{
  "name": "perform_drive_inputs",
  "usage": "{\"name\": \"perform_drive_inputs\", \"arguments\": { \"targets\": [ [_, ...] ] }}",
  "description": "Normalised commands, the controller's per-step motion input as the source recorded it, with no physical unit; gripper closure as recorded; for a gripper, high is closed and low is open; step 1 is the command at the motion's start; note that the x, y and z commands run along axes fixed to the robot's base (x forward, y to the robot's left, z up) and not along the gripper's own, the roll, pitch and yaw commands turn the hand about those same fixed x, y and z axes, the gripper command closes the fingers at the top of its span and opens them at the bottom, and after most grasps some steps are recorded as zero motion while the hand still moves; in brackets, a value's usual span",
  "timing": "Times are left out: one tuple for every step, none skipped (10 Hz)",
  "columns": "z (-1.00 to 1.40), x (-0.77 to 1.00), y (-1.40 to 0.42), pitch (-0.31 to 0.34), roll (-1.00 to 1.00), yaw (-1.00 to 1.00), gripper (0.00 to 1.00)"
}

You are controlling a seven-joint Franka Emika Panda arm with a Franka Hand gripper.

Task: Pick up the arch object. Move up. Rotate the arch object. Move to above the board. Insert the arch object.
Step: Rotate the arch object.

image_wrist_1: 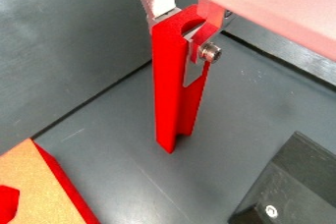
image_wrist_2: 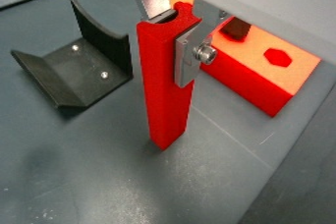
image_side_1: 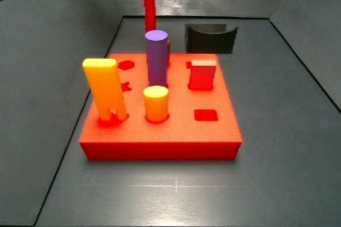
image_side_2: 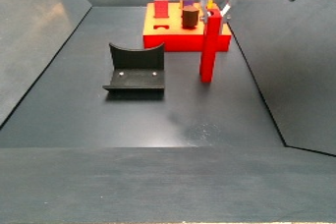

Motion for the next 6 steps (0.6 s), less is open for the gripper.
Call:
{"name": "perform_drive_inputs", "arguments": {
  "targets": [
    [0.00, 0.00, 0.00, -0.064, 0.05, -0.02, 0.00],
    [1.00, 0.00, 0.00, -0.060, 0.06, -0.01, 0.00],
    [1.00, -0.01, 0.00, -0.053, 0.06, -0.01, 0.00],
    [1.00, -0.03, 0.00, -0.011, 0.06, -0.01, 0.00],
    [0.87, -0.03, 0.00, 0.008, 0.07, -0.01, 0.00],
    [0.64, -0.02, 0.00, 0.028, 0.07, 0.00, 0.00]
  ]
}}
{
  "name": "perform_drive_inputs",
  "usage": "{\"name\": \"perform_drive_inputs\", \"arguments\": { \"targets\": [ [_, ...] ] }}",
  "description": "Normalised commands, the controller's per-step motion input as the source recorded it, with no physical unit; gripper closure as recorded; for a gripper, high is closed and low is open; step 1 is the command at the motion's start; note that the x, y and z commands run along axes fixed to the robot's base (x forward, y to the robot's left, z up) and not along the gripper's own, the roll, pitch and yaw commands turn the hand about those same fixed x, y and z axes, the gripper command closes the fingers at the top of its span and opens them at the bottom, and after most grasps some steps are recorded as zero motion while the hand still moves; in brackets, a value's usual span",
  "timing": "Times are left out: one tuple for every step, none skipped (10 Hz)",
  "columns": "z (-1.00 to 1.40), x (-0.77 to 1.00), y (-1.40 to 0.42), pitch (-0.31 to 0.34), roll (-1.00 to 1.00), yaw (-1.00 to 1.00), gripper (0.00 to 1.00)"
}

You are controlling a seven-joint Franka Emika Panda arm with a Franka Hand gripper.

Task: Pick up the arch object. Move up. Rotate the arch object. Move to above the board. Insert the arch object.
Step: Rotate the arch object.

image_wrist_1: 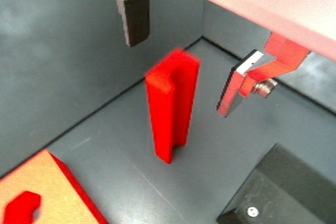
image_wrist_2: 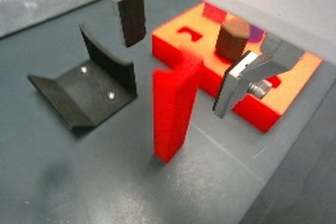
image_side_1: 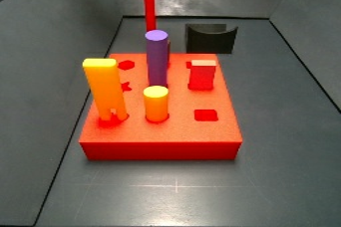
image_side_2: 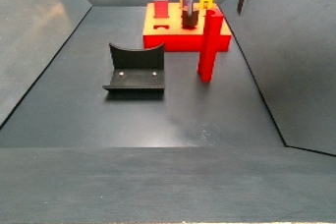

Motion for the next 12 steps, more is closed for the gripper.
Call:
{"name": "perform_drive_inputs", "arguments": {
  "targets": [
    [0.52, -0.01, 0.01, 0.040, 0.08, 0.00, 0.00],
    [0.29, 0.00, 0.01, 0.062, 0.08, 0.01, 0.00],
    [0.00, 0.00, 0.08, 0.013, 0.01, -1.00, 0.00],
    [-0.11, 0.02, 0.08, 0.013, 0.01, -1.00, 0.00],
    [-0.09, 0.04, 0.07, 0.011, 0.01, -1.00, 0.00],
    [-0.05, 0.04, 0.05, 0.009, 0.01, -1.00, 0.00],
    [-0.04, 0.04, 0.04, 0.009, 0.01, -1.00, 0.00],
    [-0.03, 0.04, 0.03, 0.009, 0.01, -1.00, 0.00],
    [-0.03, 0.04, 0.03, 0.009, 0.01, -1.00, 0.00],
    [-0.03, 0.04, 0.03, 0.009, 0.01, -1.00, 0.00],
    [-0.03, 0.04, 0.03, 0.010, 0.01, -1.00, 0.00],
    [-0.03, 0.04, 0.03, 0.010, 0.01, -1.00, 0.00]
  ]
}}
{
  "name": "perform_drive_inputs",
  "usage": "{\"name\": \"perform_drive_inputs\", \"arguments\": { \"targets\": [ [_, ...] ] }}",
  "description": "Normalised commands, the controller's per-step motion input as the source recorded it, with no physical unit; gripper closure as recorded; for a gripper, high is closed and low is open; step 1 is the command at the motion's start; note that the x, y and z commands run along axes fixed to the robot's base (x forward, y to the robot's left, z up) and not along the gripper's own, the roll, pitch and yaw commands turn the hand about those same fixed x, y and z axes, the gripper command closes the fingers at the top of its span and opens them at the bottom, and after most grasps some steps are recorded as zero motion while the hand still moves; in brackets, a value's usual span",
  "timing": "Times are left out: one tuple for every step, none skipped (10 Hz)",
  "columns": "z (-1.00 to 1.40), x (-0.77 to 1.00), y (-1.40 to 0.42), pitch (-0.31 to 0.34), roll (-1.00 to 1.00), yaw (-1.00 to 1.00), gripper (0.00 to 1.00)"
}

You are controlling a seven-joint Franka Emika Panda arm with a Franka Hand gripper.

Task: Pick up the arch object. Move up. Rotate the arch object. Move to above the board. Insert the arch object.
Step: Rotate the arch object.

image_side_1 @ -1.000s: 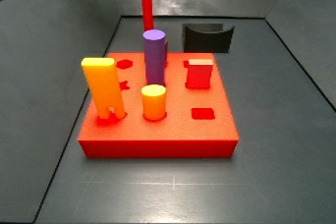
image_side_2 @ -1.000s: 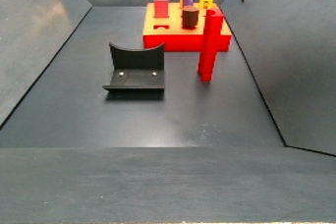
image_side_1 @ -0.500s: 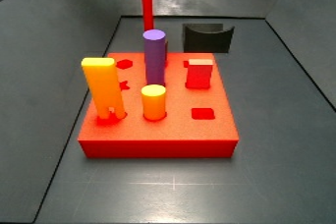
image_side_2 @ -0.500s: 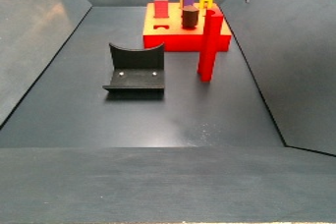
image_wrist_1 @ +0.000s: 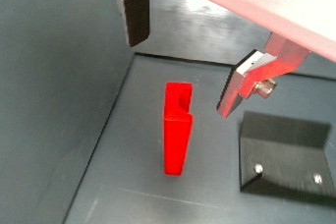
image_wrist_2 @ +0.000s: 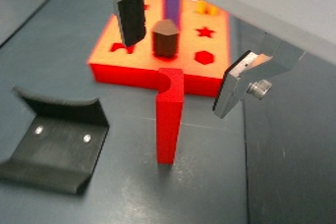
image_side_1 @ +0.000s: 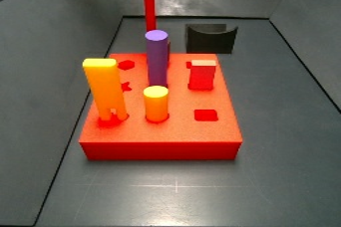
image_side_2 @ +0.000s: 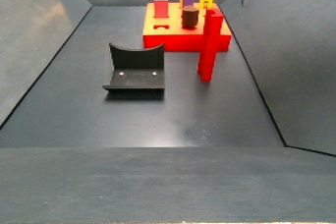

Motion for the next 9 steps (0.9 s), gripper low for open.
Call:
{"name": "perform_drive_inputs", "arguments": {
  "targets": [
    [-0.03, 0.04, 0.03, 0.011, 0.01, -1.00, 0.00],
    [-0.03, 0.04, 0.03, 0.012, 0.01, -1.00, 0.00],
    [-0.03, 0.04, 0.03, 0.013, 0.01, -1.00, 0.00],
    [-0.03, 0.04, 0.03, 0.014, 0.01, -1.00, 0.00],
    [-0.03, 0.04, 0.02, 0.015, 0.01, -1.00, 0.00],
    [-0.03, 0.04, 0.02, 0.018, 0.02, -1.00, 0.00],
    [-0.03, 0.04, 0.02, 0.019, 0.02, -1.00, 0.00],
    [-0.03, 0.04, 0.02, 0.022, 0.02, -1.00, 0.00],
    [-0.03, 0.04, 0.02, 0.027, 0.02, -1.00, 0.00]
  ]
}}
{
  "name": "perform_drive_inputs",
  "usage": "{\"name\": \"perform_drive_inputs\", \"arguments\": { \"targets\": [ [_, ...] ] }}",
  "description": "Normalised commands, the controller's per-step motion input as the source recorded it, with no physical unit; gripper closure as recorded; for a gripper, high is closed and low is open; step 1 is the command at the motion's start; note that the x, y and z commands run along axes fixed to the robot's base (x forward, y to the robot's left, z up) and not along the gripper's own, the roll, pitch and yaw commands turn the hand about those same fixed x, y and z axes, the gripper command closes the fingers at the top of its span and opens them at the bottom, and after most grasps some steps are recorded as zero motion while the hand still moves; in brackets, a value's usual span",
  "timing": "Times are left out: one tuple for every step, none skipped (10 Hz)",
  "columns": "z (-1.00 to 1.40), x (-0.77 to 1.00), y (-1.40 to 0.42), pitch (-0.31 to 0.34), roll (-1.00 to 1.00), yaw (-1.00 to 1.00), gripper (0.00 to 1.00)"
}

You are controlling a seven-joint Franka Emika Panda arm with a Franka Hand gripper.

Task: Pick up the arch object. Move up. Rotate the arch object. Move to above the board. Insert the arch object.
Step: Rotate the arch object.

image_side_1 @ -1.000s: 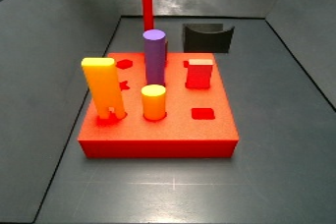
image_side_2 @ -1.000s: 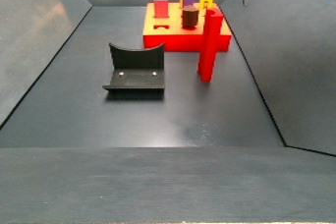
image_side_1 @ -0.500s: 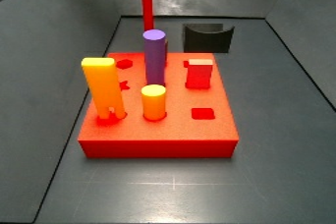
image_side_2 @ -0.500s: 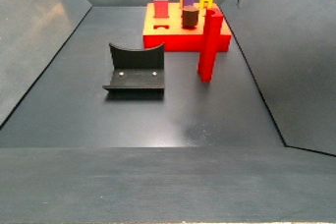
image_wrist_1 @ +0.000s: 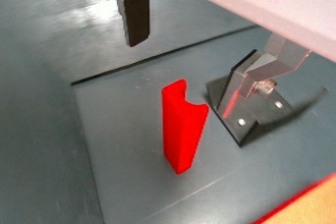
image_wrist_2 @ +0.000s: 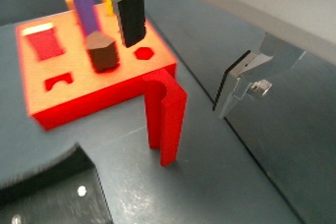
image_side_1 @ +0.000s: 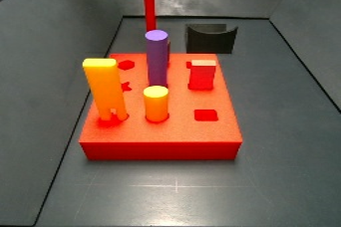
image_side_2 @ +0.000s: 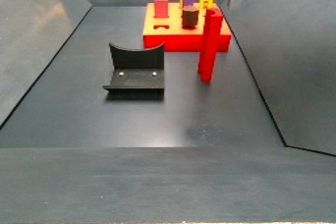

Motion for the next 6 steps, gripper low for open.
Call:
{"name": "perform_drive_inputs", "arguments": {
  "targets": [
    [-0.03, 0.04, 0.02, 0.032, 0.03, -1.00, 0.00],
    [-0.03, 0.04, 0.02, 0.040, 0.03, -0.98, 0.00],
    [-0.03, 0.04, 0.02, 0.039, 0.03, -0.63, 0.00],
    [-0.03, 0.04, 0.02, 0.039, 0.03, -0.48, 0.00],
    [-0.03, 0.05, 0.02, 0.038, 0.03, -0.22, 0.00],
    [-1.00, 0.00, 0.00, 0.038, 0.03, -0.16, 0.00]
  ]
}}
